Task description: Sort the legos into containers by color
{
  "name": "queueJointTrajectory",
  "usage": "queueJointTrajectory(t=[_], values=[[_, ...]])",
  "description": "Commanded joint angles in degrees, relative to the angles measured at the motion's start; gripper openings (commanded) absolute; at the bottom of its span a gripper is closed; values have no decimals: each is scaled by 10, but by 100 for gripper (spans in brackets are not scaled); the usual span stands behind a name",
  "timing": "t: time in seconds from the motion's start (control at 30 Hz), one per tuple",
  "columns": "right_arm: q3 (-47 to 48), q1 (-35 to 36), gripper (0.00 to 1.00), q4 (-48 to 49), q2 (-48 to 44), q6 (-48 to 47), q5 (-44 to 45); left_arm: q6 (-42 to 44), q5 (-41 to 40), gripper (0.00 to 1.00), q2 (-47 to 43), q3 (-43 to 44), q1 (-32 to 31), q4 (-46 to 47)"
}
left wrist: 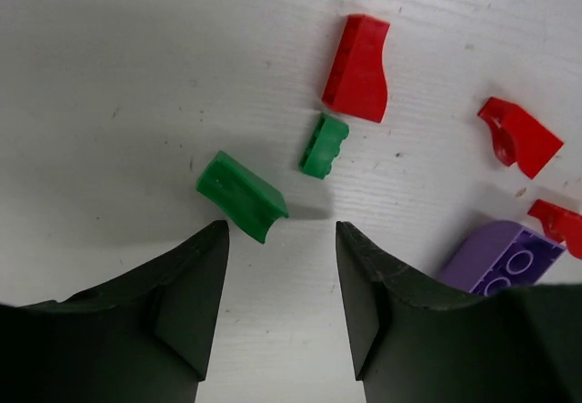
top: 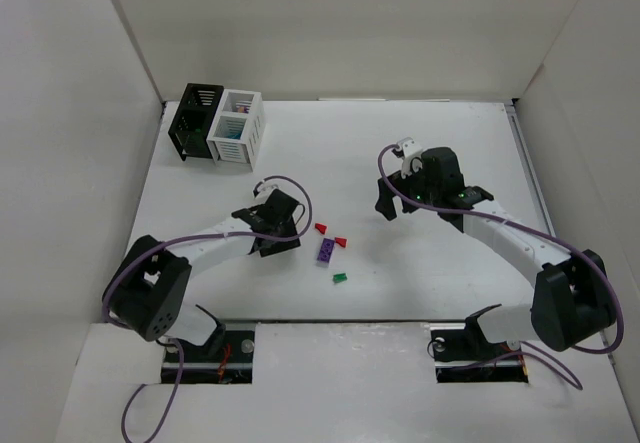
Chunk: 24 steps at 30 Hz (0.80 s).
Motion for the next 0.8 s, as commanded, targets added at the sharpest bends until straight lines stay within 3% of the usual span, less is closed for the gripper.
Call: queueJointTrajectory(t=[0.0,0.33,0.5,0.77], values=[[-1,-5,100,26,-20,5,-6,-19,-36,47,18,29,0,-22],[-1,-5,100,26,-20,5,0,-33,-79,43,54,47,0,-46],[-1,-5,100,26,-20,5,-6,-33,-79,30,54,47,0,-57],[-1,-5,100,26,-20,5,-6,-27,-66,17,42,40,0,-57]])
